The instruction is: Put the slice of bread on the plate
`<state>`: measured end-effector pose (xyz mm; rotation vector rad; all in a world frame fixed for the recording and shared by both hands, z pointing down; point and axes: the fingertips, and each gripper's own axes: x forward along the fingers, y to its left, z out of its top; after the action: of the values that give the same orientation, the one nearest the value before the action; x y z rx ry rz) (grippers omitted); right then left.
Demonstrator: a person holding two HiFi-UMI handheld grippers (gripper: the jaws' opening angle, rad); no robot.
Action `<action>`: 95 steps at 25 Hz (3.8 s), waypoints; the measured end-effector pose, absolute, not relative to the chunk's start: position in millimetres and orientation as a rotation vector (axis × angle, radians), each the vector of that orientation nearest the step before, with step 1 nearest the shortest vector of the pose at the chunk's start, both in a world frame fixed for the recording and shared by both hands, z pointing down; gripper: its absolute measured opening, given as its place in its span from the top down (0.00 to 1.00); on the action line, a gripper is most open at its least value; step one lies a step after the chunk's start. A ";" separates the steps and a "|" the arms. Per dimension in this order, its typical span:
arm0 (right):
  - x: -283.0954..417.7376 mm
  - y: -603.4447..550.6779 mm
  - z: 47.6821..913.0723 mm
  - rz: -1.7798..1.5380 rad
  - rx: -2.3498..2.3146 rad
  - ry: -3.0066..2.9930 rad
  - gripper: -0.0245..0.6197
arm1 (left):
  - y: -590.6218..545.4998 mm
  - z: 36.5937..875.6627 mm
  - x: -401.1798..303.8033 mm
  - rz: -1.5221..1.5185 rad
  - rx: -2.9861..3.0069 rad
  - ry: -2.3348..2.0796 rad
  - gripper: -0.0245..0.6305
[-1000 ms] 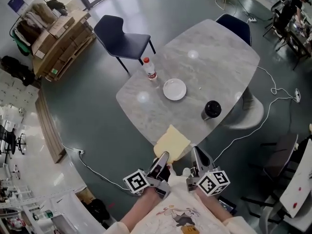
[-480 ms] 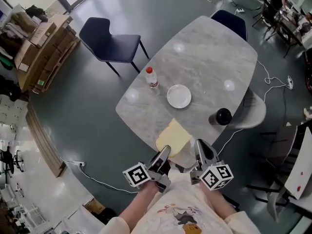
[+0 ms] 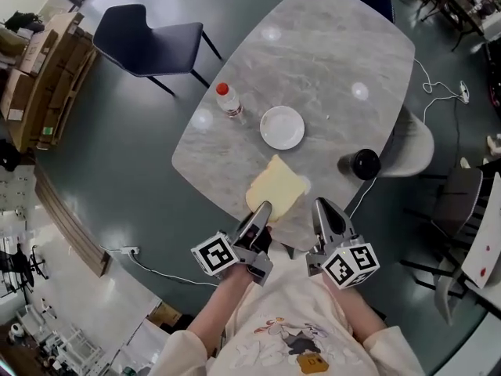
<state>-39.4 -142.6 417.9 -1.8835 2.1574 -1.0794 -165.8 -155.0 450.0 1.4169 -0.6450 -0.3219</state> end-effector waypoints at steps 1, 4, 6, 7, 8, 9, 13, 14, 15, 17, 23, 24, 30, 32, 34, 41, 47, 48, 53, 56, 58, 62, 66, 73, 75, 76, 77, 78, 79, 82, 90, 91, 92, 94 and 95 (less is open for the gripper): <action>-37.4 -145.7 420.6 -1.081 -1.881 2.164 0.93 | -157.8 452.7 -162.3 -0.323 1.411 -0.645 0.81; -30.8 -155.7 430.9 -1.096 -1.876 2.176 0.93 | -167.1 460.4 -152.8 -0.317 1.410 -0.654 0.81; -26.0 -165.2 438.4 -1.105 -1.877 2.180 0.93 | -176.1 464.4 -146.1 -0.316 1.416 -0.657 0.81; -23.8 -171.1 441.6 -1.109 -1.877 2.181 0.93 | -181.0 466.6 -143.3 -0.314 1.418 -0.663 0.81; -22.2 -177.4 444.1 -1.114 -1.874 2.181 0.93 | -185.6 469.3 -141.2 -0.309 1.421 -0.671 0.81; -21.4 -183.9 445.8 -1.117 -1.868 2.183 0.93 | -189.8 472.3 -139.9 -0.302 1.425 -0.681 0.81; -22.2 -208.0 454.1 -1.129 -1.825 2.206 0.93 | -206.6 486.9 -134.0 -0.296 1.409 -0.710 0.81; -22.2 -211.9 458.6 -1.137 -1.819 2.208 0.93 | -210.5 491.4 -131.5 -0.298 1.399 -0.714 0.81; -21.8 -214.7 463.4 -1.147 -1.817 2.208 0.93 | -213.8 496.1 -129.1 -0.299 1.390 -0.716 0.81; -21.0 -219.8 472.6 -1.165 -1.818 2.206 0.93 | -220.6 505.9 -126.7 -0.289 1.382 -0.729 0.81; -9.8 -241.9 497.5 -1.206 -1.834 2.193 0.93 | -250.4 527.0 -111.5 -0.286 1.366 -0.747 0.81; -7.7 -244.6 500.6 -1.211 -1.838 2.192 0.94 | -254.0 530.6 -108.2 -0.279 1.367 -0.749 0.81; -6.6 -261.0 523.5 -1.248 -1.829 2.181 0.93 | -275.8 560.6 -102.0 -0.189 1.402 -0.790 0.81; -5.8 -265.1 532.6 -1.268 -1.820 2.176 0.93 | -285.0 569.0 -97.3 -0.177 1.417 -0.789 0.81; -4.5 -268.1 539.7 -1.284 -1.813 2.171 0.93 | -290.6 577.8 -93.1 -0.151 1.416 -0.792 0.81; 8.9 -277.7 554.0 -1.317 -1.812 2.142 0.93 | -316.0 597.0 -69.7 -0.098 1.458 -0.759 0.81; 9.6 -275.1 560.4 -1.354 -1.803 2.112 0.93 | -327.3 610.7 -65.7 -0.025 1.469 -0.776 0.81; 11.3 -275.1 563.5 -1.359 -1.804 2.107 0.93 | -328.1 615.6 -64.7 -0.006 1.470 -0.781 0.81; 16.4 -277.5 568.0 -1.371 -1.810 2.076 0.93 | -332.5 627.5 -68.0 0.089 1.488 -0.803 0.81; 14.4 -279.4 571.3 -1.372 -1.794 2.070 0.93 | -337.7 632.1 -72.0 0.149 1.550 -0.832 0.81; 11.1 -279.8 572.5 -1.375 -1.783 2.067 0.93 | -338.4 635.4 -74.2 0.211 1.593 -0.857 0.80; 6.3 -277.3 569.6 -1.390 -1.775 2.066 0.93 | -332.5 639.2 -78.9 0.382 1.651 -0.915 0.53; 3.4 -280.2 567.3 -1.380 -1.763 2.074 0.94 | -331.4 646.3 -85.6 0.553 1.710 -0.968 0.30; 7.0 -279.8 562.1 -1.365 -1.773 2.077 0.93 | -327.2 655.5 -102.3 0.723 1.742 -1.013 0.19; 7.3 -278.4 562.0 -1.363 -1.774 2.078 0.94 | -325.6 653.9 -103.9 0.703 1.735 -1.007 0.19; 7.1 -277.7 561.5 -1.361 -1.775 2.079 0.94 | -324.5 652.3 -104.5 0.695 1.732 -1.004 0.19; 7.0 -277.1 560.7 -1.358 -1.775 2.080 0.94 | -323.3 650.1 -105.1 0.688 1.729 -1.002 0.19; 7.0 -276.6 559.8 -1.353 -1.776 2.081 0.93 | -322.2 647.6 -105.7 0.681 1.722 -1.003 0.19; 7.2 -276.5 559.0 -1.348 -1.777 2.082 0.93 | -321.4 644.8 -106.2 0.671 1.714 -1.007 0.19; 8.3 -276.1 554.5 -1.326 -1.782 2.089 0.93 | -319.2 633.3 -103.3 0.623 1.720 -0.995 0.20; -1.1 -261.9 524.3 -1.254 -1.795 2.116 0.94 | -307.1 573.9 -99.5 0.489 1.884 -0.942 0.22; -3.9 -258.9 519.9 -1.248 -1.794 2.118 0.93 | -303.5 565.8 -100.2 0.489 1.909 -0.935 0.22; -6.7 -255.7 515.0 -1.241 -1.792 2.121 0.94 | -299.2 558.2 -101.6 0.495 1.930 -0.930 0.22; -11.7 -249.4 503.5 -1.224 -1.785 2.130 0.93 | -289.0 543.2 -105.8 0.495 1.953 -0.925 0.22; -13.7 -246.7 497.2 -1.212 -1.781 2.139 0.93 | -283.6 536.1 -108.2 0.484 1.957 -0.920 0.22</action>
<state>-13.7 -246.7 497.2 -1.7814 2.1388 -1.2122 -108.2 -283.6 536.1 1.9567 -0.9204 0.4835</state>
